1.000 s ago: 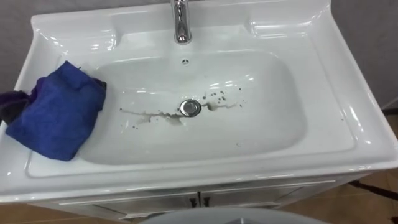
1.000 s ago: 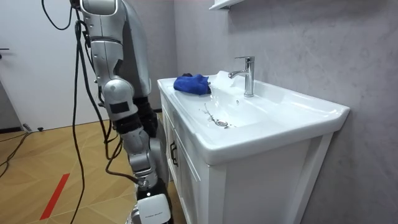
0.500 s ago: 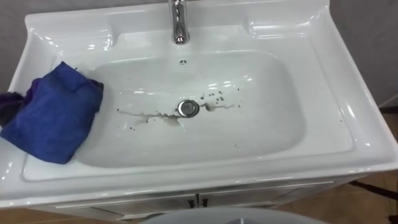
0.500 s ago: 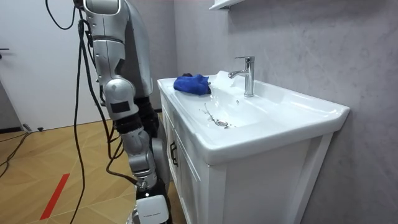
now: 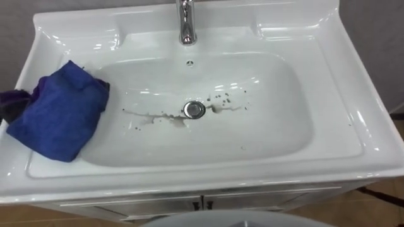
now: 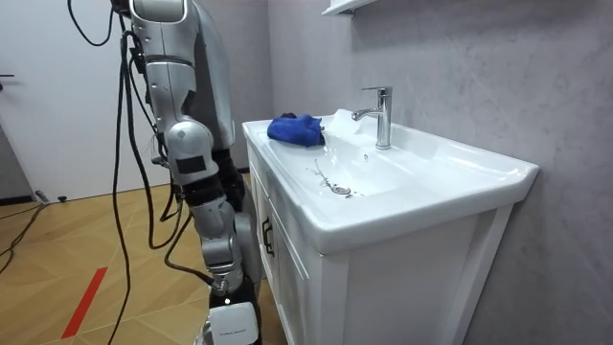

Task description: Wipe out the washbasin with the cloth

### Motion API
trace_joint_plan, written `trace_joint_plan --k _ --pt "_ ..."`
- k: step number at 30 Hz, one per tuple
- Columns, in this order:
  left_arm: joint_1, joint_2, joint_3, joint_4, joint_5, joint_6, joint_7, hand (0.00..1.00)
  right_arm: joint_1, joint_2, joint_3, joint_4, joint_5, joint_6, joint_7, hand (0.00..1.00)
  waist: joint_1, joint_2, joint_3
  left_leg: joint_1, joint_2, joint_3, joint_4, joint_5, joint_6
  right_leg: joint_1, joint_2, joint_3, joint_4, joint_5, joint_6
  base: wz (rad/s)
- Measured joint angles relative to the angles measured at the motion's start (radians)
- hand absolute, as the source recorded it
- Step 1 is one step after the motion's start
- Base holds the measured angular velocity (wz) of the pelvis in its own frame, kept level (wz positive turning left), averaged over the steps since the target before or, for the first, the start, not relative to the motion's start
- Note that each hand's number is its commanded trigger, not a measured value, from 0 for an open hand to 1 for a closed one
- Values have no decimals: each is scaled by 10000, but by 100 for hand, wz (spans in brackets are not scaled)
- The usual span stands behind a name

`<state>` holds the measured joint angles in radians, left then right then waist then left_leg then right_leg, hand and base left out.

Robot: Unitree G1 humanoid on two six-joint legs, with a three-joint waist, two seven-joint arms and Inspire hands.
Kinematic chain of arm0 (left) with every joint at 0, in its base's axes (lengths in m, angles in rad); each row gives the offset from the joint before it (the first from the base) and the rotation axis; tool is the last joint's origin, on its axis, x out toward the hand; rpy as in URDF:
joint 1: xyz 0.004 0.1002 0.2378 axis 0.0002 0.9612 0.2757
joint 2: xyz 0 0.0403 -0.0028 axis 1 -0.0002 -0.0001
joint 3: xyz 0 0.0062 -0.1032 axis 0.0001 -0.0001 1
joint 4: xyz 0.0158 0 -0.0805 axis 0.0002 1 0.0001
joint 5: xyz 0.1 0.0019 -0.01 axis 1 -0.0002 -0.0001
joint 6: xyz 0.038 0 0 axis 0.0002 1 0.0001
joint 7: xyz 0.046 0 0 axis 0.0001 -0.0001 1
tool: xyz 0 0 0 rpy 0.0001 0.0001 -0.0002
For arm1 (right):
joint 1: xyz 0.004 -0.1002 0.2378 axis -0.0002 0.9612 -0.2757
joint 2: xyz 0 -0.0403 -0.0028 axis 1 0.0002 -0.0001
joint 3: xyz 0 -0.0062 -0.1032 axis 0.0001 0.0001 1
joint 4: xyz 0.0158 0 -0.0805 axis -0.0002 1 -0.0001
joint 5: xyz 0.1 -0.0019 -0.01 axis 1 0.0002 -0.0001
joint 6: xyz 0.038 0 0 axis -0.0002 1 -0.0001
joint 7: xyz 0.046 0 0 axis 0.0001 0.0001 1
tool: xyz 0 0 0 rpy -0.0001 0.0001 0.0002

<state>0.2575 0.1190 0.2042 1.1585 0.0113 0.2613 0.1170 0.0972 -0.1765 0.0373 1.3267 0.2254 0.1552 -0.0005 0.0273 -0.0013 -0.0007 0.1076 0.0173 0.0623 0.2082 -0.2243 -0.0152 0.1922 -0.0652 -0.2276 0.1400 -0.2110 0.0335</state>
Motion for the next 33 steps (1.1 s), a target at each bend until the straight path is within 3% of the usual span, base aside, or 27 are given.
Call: trace_joint_plan --k 2,6,9,13,16,18,23,25,26,28,30,33 --pt "-40 23 356 15 -523 -71 149 0 17 -3 -171 -19 -6 -1 23 0 9 27 4 -109 -20 -184 76 0 0 26 -14 -226 13 0 0 21" --pt "115 90 734 2 -1430 -199 610 0 -47 -150 -185 -70 -192 123 60 0 186 125 46 -99 -22 -233 41 0 0 7 -21 -256 93 -2 4 5" --pt "141 197 1730 -6 -1804 -195 814 0 -42 -351 -325 -69 -597 301 248 0 504 256 65 -102 -49 -253 64 -7 13 -5 -45 -260 117 -3 5 1" --pt "198 600 2575 -2 -2722 -287 1632 0 -68 -585 -427 -99 -788 562 359 0 695 465 62 -282 -147 -494 148 4 47 -1 -101 -459 110 -29 42 16" --pt "317 853 2990 -9 -3469 -324 2246 0 -38 -673 -419 -78 -782 571 333 0 882 597 58 -297 -180 -545 147 24 68 13 -124 -490 108 -47 62 7" --pt "296 1086 3656 -35 -3756 -320 2512 0 26 -702 -436 -84 -787 568 286 0 1080 613 46 -305 -188 -586 144 27 66 15 -123 -515 107 -47 63 6" --pt "357 1504 4978 -1280 -4640 -522 3833 0 18 -753 -1054 -233 -1192 528 15 0 1343 780 -25 -446 -228 -721 268 26 69 -41 -137 -644 93 -52 71 8" --pt "283 1622 5096 -1845 -5129 -692 4358 0 26 -845 -1091 -396 -1259 476 -81 0 1471 962 -57 -452 -232 -728 254 26 69 -60 -141 -645 91 -54 74 2" --pt "242 1720 5096 -2133 -5398 -825 4689 0 22 -892 -1074 -490 -1361 406 -151 0 1546 995 -33 -480 -239 -753 242 26 69 -85 -143 -661 95 -55 76 0" --pt "124 1776 5179 -2796 -5523 -923 5134 0 108 -938 -1079 -743 -1606 341 -216 0 1614 1117 -117 -526 -251 -767 256 37 79 -163 -154 -687 111 -55 76 6" --pt "-74 1883 5431 -3531 -5508 -1054 5536 0 239 -948 -1090 -891 -1761 295 -223 0 1678 1168 -130 -552 -293 -878 243 88 87 -162 -183 -795 115 -55 77 14" --pt "-266 2304 5554 -4209 -5512 -1336 6153 0 376 -972 -1089 -917 -1870 177 -258 0 1763 1194 -144 -615 -318 -927 259 102 94 -187 -196 -819 109 -54 79 4"
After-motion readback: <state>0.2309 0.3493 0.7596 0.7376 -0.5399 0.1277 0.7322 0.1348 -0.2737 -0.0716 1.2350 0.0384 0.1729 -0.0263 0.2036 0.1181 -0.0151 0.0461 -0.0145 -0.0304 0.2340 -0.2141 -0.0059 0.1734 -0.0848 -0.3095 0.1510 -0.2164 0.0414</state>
